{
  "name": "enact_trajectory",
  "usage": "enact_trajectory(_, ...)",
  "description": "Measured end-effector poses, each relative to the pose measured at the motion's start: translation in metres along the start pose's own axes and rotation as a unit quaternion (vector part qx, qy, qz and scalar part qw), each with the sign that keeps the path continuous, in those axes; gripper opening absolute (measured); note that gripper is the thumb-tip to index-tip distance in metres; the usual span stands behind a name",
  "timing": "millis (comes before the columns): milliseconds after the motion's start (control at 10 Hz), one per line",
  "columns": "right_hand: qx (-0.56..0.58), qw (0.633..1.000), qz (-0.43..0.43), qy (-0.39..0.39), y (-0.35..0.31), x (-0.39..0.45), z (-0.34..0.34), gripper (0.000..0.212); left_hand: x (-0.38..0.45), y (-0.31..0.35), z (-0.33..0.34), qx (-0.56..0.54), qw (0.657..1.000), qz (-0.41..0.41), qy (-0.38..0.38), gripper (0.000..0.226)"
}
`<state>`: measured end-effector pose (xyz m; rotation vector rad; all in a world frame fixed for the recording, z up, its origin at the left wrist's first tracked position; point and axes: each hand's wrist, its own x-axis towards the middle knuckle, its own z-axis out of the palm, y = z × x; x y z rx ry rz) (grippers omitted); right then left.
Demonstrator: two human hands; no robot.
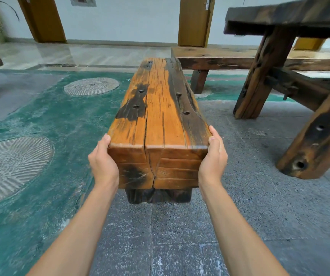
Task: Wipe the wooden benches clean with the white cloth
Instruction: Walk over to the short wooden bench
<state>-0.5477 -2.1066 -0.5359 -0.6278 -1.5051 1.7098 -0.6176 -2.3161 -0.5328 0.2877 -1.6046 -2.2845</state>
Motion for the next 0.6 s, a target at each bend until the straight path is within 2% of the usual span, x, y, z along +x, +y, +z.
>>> enact_trajectory(100,-0.053,0.999,0.006,-0.008,-0.009,-0.004,-0.002,0.041,0.006,0.001,-0.010,0.059,0.997,-0.005,-0.059,0.066)
enact_trajectory(200,-0.300,0.948,0.049,-0.099,-0.051,0.003,-0.010,0.048,0.033,0.029,-0.024,0.258,0.947,-0.090,-0.168,0.067)
enact_trajectory(300,-0.484,0.826,0.150,-0.247,-0.128,0.007,-0.026,0.056,0.024,0.089,-0.023,0.471,0.809,-0.208,-0.283,0.067)
enact_trajectory(400,-0.507,0.798,0.138,-0.296,-0.217,-0.007,-0.040,0.062,-0.015,0.167,0.007,0.491,0.783,-0.221,-0.310,0.077)
enact_trajectory(500,-0.501,0.804,0.125,-0.294,-0.320,-0.015,-0.050,0.059,-0.054,0.263,0.046,0.528,0.743,-0.153,-0.383,0.083)
enact_trajectory(600,-0.514,0.801,0.095,-0.292,-0.413,-0.027,-0.059,0.058,-0.091,0.353,0.082,0.614,0.635,-0.031,-0.467,0.090)
